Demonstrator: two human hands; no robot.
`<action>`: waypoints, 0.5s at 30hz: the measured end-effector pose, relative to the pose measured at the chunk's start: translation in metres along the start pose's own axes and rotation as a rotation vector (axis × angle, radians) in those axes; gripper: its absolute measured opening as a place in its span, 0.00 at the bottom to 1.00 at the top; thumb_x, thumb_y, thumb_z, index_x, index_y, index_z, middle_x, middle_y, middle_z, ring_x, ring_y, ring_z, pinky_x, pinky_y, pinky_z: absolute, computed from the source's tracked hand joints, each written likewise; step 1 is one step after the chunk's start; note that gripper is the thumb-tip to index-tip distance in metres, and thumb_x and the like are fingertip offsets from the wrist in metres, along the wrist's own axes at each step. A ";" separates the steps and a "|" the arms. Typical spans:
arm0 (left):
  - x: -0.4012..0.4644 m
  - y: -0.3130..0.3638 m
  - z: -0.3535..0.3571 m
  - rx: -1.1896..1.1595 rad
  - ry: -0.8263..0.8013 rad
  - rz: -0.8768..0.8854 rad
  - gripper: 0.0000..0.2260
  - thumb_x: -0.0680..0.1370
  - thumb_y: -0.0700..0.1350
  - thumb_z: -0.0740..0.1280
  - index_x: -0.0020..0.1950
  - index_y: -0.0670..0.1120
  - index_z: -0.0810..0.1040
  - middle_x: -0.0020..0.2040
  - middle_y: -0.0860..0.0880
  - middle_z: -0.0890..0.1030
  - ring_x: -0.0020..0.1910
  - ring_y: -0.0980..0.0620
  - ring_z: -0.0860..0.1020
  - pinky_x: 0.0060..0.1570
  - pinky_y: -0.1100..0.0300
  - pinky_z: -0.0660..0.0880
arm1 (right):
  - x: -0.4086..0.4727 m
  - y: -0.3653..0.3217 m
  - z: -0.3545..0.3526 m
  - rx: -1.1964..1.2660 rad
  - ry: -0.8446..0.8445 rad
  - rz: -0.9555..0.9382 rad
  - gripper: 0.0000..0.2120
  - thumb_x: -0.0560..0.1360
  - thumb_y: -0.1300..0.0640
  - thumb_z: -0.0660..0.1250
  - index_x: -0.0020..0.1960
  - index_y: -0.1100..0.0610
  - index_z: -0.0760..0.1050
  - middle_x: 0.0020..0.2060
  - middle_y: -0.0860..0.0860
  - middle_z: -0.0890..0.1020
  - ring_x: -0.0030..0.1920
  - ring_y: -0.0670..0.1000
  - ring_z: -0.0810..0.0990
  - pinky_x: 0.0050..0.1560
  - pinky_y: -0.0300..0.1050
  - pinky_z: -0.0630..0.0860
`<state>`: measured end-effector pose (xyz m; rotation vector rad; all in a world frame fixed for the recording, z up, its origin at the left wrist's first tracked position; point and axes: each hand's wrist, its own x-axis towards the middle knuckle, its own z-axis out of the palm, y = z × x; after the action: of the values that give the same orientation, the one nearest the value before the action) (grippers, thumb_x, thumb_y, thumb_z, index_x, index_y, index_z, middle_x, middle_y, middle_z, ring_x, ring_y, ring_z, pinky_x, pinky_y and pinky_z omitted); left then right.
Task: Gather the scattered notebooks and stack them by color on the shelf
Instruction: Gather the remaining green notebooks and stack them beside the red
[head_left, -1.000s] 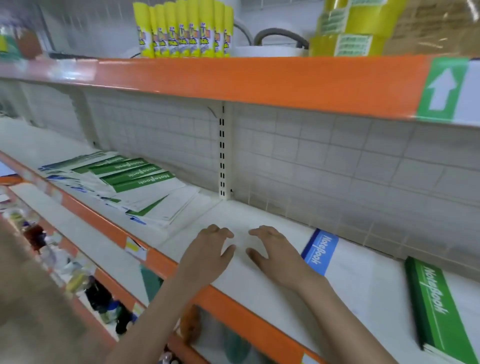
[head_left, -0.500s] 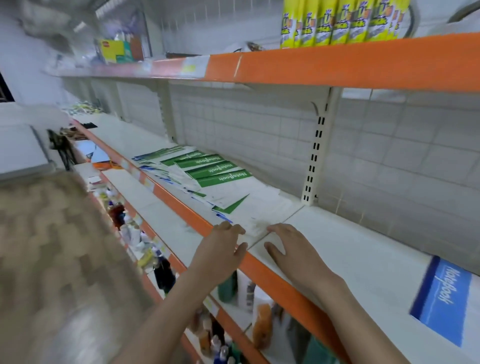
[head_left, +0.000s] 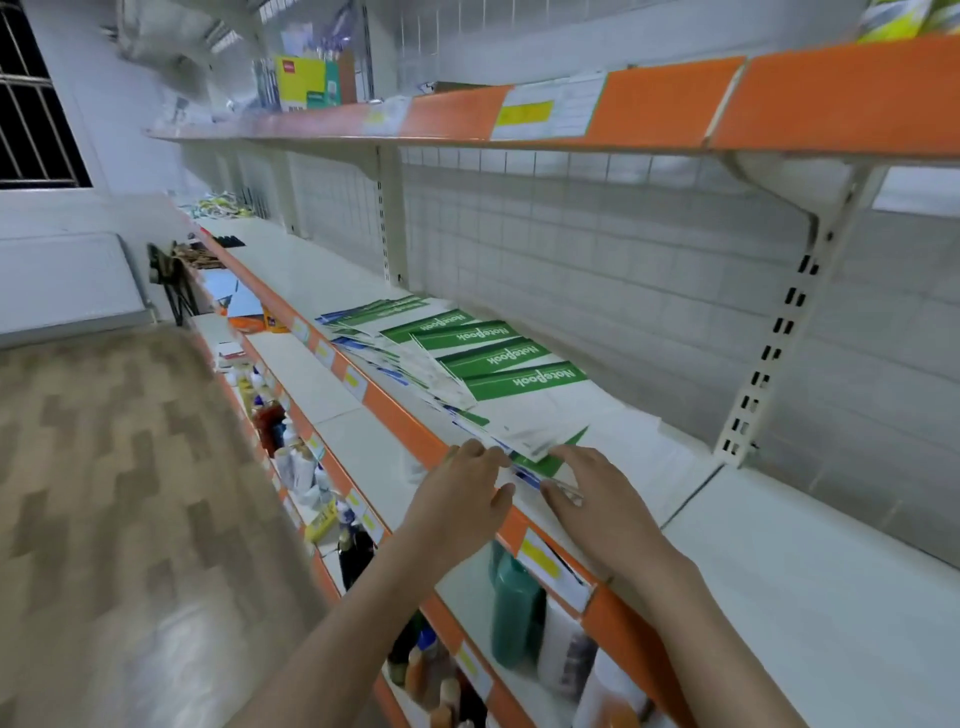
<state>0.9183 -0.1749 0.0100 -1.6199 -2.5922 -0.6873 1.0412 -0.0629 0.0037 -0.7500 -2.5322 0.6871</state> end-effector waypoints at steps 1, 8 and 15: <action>0.011 -0.007 -0.003 0.000 0.002 0.003 0.16 0.81 0.49 0.58 0.69 0.48 0.70 0.63 0.48 0.72 0.63 0.48 0.70 0.58 0.54 0.72 | 0.012 -0.002 0.002 -0.008 -0.003 0.005 0.20 0.80 0.51 0.60 0.70 0.51 0.66 0.67 0.49 0.70 0.67 0.49 0.68 0.64 0.42 0.66; 0.074 -0.043 -0.018 0.019 -0.029 0.039 0.17 0.81 0.49 0.59 0.69 0.48 0.70 0.64 0.47 0.73 0.64 0.48 0.69 0.61 0.52 0.70 | 0.073 -0.010 0.011 -0.029 -0.014 0.056 0.21 0.80 0.51 0.60 0.71 0.52 0.65 0.70 0.49 0.68 0.69 0.49 0.66 0.66 0.43 0.66; 0.116 -0.067 -0.005 -0.014 -0.084 0.070 0.17 0.80 0.49 0.60 0.68 0.48 0.71 0.63 0.47 0.73 0.64 0.48 0.70 0.61 0.51 0.71 | 0.101 -0.004 0.018 -0.047 -0.002 0.133 0.21 0.79 0.51 0.60 0.71 0.52 0.66 0.69 0.49 0.69 0.62 0.47 0.73 0.59 0.35 0.64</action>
<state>0.8060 -0.1022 0.0180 -1.7721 -2.5775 -0.6492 0.9527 -0.0124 0.0160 -0.9414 -2.5248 0.6739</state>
